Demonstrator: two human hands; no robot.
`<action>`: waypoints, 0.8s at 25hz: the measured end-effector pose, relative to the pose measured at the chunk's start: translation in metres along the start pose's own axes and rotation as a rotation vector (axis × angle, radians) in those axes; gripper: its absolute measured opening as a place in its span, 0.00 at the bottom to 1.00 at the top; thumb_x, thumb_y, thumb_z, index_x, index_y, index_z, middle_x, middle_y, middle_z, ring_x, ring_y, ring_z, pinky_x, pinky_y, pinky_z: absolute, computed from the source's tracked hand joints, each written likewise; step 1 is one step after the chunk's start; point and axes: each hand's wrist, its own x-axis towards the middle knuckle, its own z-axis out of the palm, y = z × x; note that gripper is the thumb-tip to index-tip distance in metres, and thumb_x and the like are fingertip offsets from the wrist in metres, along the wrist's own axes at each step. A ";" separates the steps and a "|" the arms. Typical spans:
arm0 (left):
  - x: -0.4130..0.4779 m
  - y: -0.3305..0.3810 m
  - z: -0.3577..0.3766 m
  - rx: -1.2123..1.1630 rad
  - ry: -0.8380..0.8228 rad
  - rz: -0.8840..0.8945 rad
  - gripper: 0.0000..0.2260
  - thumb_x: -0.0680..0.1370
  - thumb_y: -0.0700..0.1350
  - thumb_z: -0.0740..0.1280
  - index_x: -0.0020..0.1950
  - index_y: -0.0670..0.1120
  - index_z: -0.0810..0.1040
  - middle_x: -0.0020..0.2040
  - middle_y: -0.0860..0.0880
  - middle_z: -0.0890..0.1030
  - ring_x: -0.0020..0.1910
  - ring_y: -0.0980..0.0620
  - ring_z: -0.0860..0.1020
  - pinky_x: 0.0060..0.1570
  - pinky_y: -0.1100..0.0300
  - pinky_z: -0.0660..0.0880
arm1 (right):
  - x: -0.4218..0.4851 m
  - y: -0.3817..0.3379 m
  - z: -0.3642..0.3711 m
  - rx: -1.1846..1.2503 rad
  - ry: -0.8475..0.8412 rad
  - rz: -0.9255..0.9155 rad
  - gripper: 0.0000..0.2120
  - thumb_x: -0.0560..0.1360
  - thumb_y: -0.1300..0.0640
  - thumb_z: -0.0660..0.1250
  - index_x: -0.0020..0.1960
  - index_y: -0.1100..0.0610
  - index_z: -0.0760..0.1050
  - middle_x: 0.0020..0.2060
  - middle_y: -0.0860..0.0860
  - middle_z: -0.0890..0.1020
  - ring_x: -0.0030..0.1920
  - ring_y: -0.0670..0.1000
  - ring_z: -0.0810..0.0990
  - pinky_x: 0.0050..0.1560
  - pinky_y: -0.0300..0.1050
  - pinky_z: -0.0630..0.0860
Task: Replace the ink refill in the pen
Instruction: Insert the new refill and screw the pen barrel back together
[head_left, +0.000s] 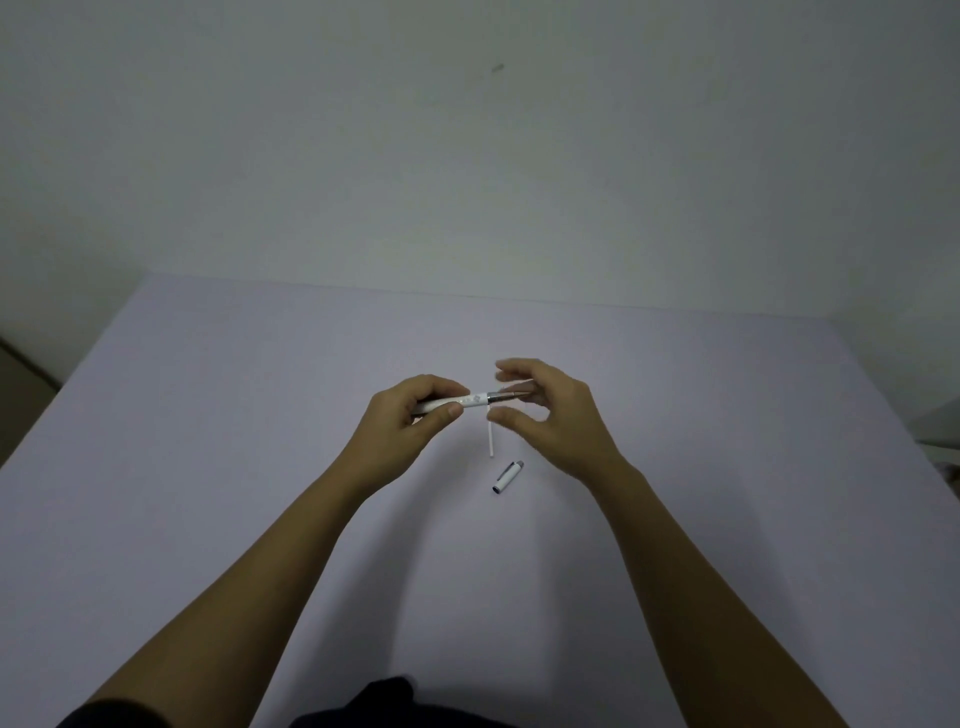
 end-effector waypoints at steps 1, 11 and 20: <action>0.000 0.000 0.000 -0.003 -0.002 0.003 0.05 0.77 0.46 0.66 0.51 0.53 0.80 0.40 0.66 0.79 0.36 0.64 0.74 0.35 0.74 0.69 | 0.000 0.001 0.000 -0.008 -0.007 -0.015 0.11 0.70 0.57 0.72 0.52 0.54 0.79 0.42 0.41 0.81 0.45 0.39 0.81 0.49 0.29 0.76; 0.000 -0.001 0.001 -0.024 0.017 -0.001 0.05 0.77 0.46 0.66 0.50 0.54 0.80 0.40 0.66 0.79 0.37 0.65 0.74 0.36 0.75 0.69 | 0.005 -0.003 -0.001 -0.046 0.029 -0.061 0.05 0.74 0.57 0.68 0.49 0.56 0.80 0.38 0.45 0.81 0.41 0.43 0.80 0.42 0.32 0.75; -0.002 -0.001 0.000 -0.021 0.030 -0.005 0.05 0.77 0.46 0.66 0.50 0.55 0.80 0.41 0.62 0.80 0.38 0.64 0.75 0.38 0.74 0.70 | 0.006 -0.002 0.001 -0.099 -0.003 -0.102 0.06 0.72 0.57 0.70 0.49 0.56 0.81 0.40 0.44 0.82 0.41 0.42 0.80 0.45 0.27 0.73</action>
